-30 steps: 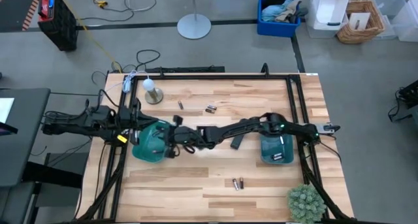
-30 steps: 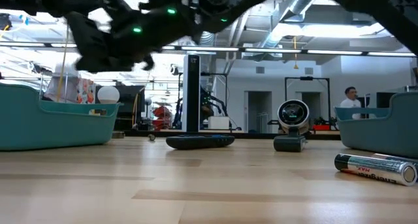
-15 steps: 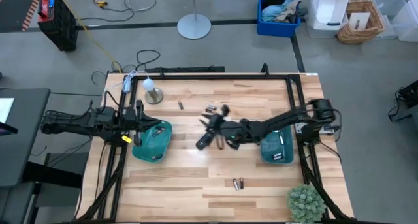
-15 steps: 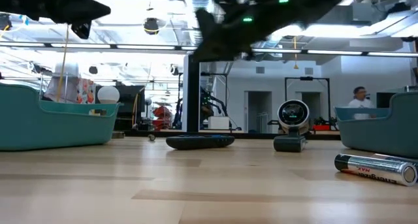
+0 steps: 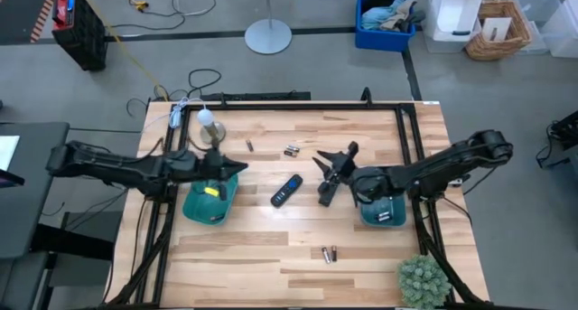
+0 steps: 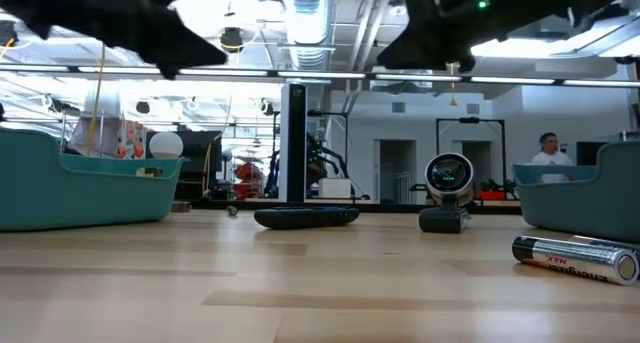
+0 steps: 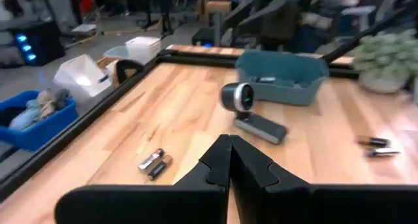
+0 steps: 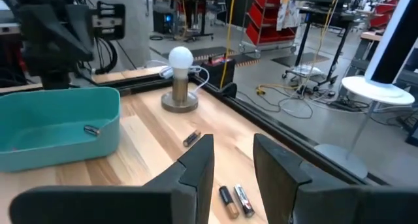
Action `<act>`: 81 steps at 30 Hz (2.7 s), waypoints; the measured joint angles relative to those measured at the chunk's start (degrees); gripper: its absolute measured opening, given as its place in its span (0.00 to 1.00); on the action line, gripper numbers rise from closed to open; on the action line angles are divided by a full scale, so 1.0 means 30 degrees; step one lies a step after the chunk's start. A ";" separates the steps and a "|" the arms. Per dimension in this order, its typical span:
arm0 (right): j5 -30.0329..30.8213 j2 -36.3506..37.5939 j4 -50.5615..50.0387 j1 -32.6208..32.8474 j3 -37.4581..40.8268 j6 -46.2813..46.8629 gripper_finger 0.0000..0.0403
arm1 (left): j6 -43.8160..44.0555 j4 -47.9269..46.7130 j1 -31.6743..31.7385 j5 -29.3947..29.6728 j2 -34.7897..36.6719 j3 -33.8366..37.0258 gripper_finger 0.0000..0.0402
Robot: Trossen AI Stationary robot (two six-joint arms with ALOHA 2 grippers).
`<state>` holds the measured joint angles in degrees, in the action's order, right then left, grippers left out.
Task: Sort batteries
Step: Put the silver battery into the blue bin
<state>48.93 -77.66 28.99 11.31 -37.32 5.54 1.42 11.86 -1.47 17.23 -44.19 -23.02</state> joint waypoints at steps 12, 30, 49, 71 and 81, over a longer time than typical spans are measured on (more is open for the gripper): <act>-0.0146 0.0807 -0.0004 0.0248 0.0502 -0.1021 0.31 | -0.2412 -0.2471 0.4476 -0.3331 -0.9973 -0.7801 0.11; -0.0286 0.1786 0.0657 0.1622 0.0502 -0.2989 0.31 | -0.7853 -1.1118 0.9147 -0.7881 -2.2140 -1.9247 0.14; -0.0291 0.1784 0.0570 0.1603 0.0502 -0.3058 0.31 | -0.9198 -1.3856 0.9295 -0.8990 -2.5359 -2.1767 0.30; -0.0291 0.1776 0.0624 0.1603 0.0502 -0.3016 0.31 | -1.1038 -1.5105 1.0169 -0.9155 -2.5444 -2.1756 0.32; -0.0291 0.1776 0.0647 0.1596 0.0495 -0.3016 0.31 | -1.1267 -1.4938 1.0169 -0.9312 -2.5920 -2.1787 0.32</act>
<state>48.05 -72.34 30.93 16.10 -35.83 -3.51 -32.38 -32.96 29.04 -10.70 -121.95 -88.39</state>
